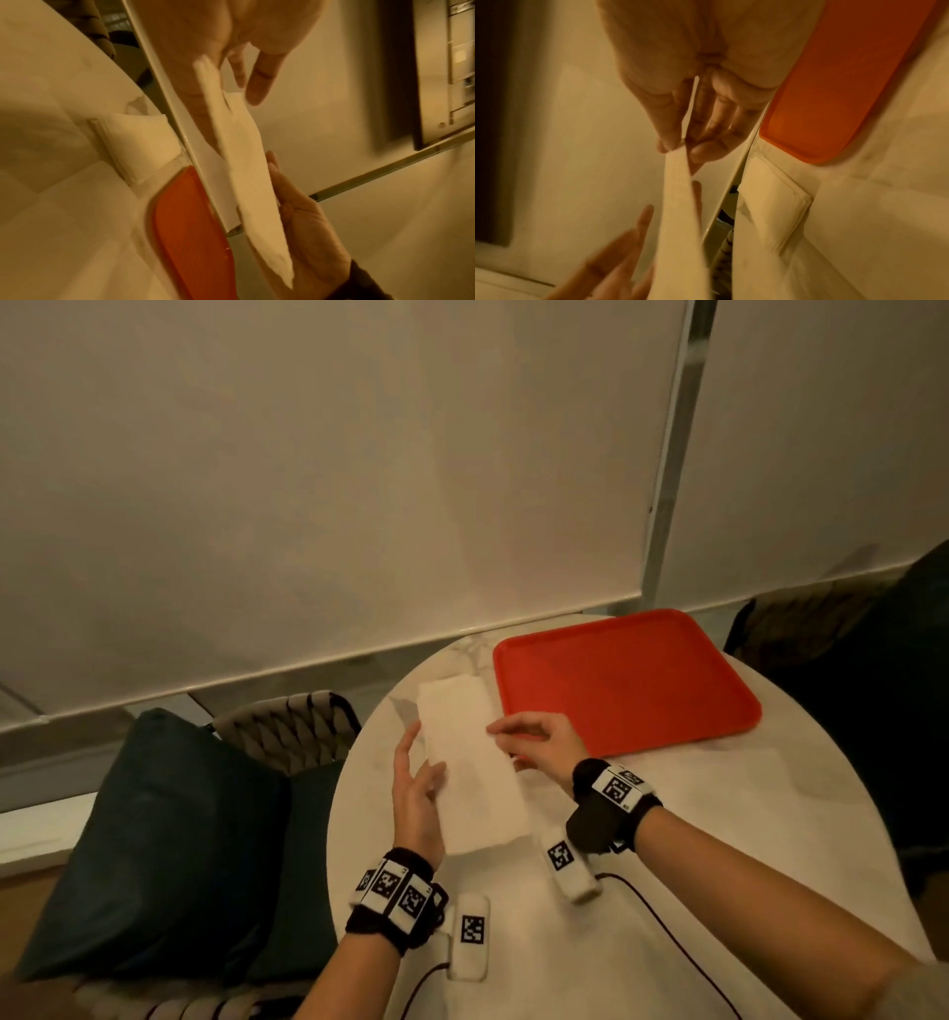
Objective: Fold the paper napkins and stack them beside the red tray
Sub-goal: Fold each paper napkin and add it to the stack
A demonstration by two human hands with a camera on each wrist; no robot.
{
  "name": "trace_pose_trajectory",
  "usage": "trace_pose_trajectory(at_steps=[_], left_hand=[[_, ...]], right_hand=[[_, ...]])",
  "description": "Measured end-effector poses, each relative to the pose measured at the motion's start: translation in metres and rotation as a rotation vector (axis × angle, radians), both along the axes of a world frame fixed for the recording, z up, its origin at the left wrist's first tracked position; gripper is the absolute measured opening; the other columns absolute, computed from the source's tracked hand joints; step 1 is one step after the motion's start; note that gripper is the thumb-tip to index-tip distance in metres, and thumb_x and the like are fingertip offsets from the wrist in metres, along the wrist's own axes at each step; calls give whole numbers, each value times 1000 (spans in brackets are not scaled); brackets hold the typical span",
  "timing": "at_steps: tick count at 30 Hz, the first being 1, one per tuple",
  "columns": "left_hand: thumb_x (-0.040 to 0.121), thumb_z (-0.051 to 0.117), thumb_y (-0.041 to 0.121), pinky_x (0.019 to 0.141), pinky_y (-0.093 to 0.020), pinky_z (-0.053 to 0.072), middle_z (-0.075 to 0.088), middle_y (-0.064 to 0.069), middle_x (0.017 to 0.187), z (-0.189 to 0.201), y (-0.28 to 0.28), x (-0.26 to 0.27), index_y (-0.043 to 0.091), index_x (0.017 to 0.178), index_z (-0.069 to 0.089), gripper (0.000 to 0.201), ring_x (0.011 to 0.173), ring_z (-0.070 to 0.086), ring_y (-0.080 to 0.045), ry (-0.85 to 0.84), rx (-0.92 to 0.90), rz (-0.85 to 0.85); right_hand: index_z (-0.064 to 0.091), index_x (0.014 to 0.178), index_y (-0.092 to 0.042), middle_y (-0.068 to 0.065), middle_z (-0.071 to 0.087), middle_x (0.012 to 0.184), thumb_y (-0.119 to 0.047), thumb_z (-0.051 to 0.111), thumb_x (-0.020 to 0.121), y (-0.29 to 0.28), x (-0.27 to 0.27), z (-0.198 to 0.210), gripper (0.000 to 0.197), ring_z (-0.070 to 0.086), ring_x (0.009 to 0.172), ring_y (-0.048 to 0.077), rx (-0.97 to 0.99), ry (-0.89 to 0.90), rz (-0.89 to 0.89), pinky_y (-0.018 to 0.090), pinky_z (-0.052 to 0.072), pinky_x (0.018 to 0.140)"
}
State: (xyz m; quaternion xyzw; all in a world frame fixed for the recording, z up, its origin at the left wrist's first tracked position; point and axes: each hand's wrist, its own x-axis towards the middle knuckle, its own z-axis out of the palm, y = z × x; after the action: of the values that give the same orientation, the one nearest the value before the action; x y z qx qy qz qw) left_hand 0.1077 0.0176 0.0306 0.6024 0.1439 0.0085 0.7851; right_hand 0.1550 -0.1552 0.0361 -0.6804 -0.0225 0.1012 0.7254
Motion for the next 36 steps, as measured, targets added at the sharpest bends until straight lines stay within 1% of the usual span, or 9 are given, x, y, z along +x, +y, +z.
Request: trace_pose_trajectory(at_steps=[5,7,9,12,17,24,30,34,36], left_hand=[[84,61,-5,81,-42,58,61,-8,121,-29,26,41,26,109,67,40,98,64,-21,66,233,-71],[82,65,-5,72,-31,58,65,-12,112,-39,36,63,23,104,67,36,79,65,-17,81,350,-94],[81,69,-2,71,-33,58,67,-15,96,-45,43,89,24,109,66,39,72,63,-22,83,438,-112],[77,76,7,75,-33,52,60,-7,90,-56,55,130,21,119,64,46,72,53,-19,46,671,-159],[76,78,7,103,-36,43,53,-12,133,-77,66,174,9,132,55,61,117,53,-28,44,891,-317],[81,75,19,110,-31,32,35,-10,144,-106,68,189,11,143,44,69,129,42,-26,170,1119,-492],[90,61,29,107,-43,35,21,-17,148,-93,57,165,20,142,42,56,129,34,-39,167,1308,-425],[89,61,26,103,-46,39,32,-14,143,-83,22,112,16,131,51,44,127,35,-35,-13,1338,-510],[90,61,28,102,-46,39,39,-10,139,-86,1,81,14,130,53,44,126,39,-31,-28,1319,-647]], right_hand=[[75,95,-7,-9,66,64,3,72,77,15,42,-25,20,56,50,5,-259,30,-16,19,48,55],[75,95,-11,-15,62,57,1,74,75,22,61,-36,23,52,45,0,-341,35,-27,15,44,54],[75,99,-14,-15,59,50,-1,76,74,28,80,-42,28,51,43,-2,-409,29,-41,11,40,51],[72,108,-21,-6,64,67,-5,78,72,38,108,-53,40,54,55,3,-509,6,-36,10,44,55],[58,131,-16,-1,54,130,-3,76,72,55,138,-91,63,56,68,8,-714,-28,110,7,41,58],[36,146,-15,4,20,154,-14,66,84,67,140,-111,69,52,105,23,-857,33,268,17,35,86],[64,121,-18,5,47,131,-15,69,83,19,96,-67,38,60,91,21,-755,9,88,24,45,80],[66,115,-25,-1,61,108,-24,69,85,-43,46,-46,30,60,90,21,-786,155,35,30,48,77],[64,118,-25,-4,62,115,-26,67,87,-70,17,-46,31,59,98,18,-825,226,55,28,44,80]])
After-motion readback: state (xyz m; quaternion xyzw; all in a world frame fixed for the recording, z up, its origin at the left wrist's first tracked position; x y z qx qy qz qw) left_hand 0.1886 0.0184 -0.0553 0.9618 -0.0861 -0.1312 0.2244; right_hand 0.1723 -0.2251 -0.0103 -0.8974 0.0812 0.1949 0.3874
